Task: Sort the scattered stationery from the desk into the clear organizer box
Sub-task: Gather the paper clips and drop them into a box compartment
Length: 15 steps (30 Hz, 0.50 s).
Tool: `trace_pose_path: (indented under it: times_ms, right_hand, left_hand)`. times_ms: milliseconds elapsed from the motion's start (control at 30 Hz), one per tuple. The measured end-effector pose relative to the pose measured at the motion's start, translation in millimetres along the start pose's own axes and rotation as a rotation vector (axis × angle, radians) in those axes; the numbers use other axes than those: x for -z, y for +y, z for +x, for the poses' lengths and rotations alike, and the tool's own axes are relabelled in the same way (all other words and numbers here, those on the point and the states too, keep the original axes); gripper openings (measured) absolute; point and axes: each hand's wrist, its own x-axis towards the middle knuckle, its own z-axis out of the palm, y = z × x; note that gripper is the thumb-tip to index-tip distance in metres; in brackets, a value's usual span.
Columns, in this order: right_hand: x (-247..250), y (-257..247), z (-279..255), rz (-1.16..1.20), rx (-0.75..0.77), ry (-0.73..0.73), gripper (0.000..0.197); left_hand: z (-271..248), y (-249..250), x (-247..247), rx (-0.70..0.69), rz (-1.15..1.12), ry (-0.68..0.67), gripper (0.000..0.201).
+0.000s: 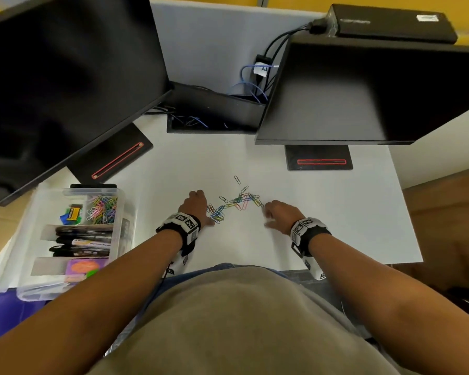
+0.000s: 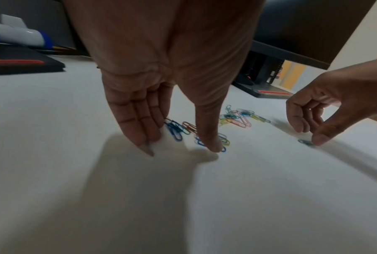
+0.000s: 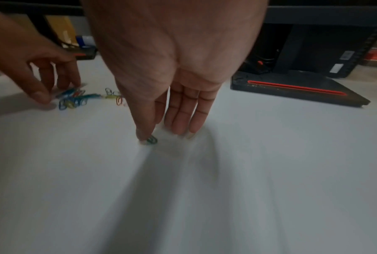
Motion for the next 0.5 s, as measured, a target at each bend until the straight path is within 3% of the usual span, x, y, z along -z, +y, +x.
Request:
trace_pose_path:
  times_ms: [167,500]
  right_hand:
    - [-8.7,4.1,2.0,-0.071,0.044,-0.052,0.008]
    - [3.5,-26.4,34.6,0.018,0.123,0.022,0.009]
  left_hand:
    - [3.5,12.4,-9.6,-0.056,0.022,0.007,0.083]
    - [15.7,24.6,-14.6,-0.251,0.037,0.102,0.046]
